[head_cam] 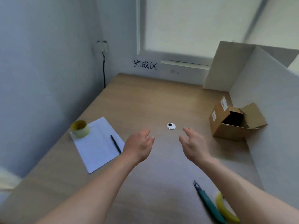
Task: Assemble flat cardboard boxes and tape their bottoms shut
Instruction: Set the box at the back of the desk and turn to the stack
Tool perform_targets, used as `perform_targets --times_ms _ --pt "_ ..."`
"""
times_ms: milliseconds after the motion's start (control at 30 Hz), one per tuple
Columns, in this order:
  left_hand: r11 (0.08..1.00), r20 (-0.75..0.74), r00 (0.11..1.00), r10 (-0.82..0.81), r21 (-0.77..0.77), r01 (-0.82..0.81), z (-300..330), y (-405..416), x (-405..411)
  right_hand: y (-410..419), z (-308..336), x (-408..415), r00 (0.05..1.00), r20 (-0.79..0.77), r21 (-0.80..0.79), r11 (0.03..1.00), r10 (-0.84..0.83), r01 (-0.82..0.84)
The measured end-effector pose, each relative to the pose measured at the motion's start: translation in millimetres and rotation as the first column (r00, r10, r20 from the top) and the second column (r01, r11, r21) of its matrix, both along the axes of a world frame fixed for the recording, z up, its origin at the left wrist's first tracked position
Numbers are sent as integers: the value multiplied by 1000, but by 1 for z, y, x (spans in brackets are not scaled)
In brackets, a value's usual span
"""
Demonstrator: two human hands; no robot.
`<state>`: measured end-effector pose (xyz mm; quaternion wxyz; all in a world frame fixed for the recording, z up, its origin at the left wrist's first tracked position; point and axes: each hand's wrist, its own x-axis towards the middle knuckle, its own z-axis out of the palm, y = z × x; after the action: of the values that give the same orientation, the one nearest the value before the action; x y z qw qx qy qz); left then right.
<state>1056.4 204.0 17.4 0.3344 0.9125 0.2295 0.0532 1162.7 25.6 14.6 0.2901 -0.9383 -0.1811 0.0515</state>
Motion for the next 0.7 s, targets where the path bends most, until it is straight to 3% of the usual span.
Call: perform_targets --times_ms 233,400,533,700 --pt "951 40 964 264 157 -267 16 61 -143 94 22 -84 915 130 -90 923 383 -374" --pt "837 -9 880 475 312 -449 18 61 -258 143 22 -159 734 175 -98 753 656 -650" --pt "726 -15 773 634 355 -588 12 36 -359 165 10 -239 579 175 -89 598 796 -796" --pt "524 -16 548 836 316 -791 -3 -15 -481 173 -7 -350 374 105 -137 385 922 -913"
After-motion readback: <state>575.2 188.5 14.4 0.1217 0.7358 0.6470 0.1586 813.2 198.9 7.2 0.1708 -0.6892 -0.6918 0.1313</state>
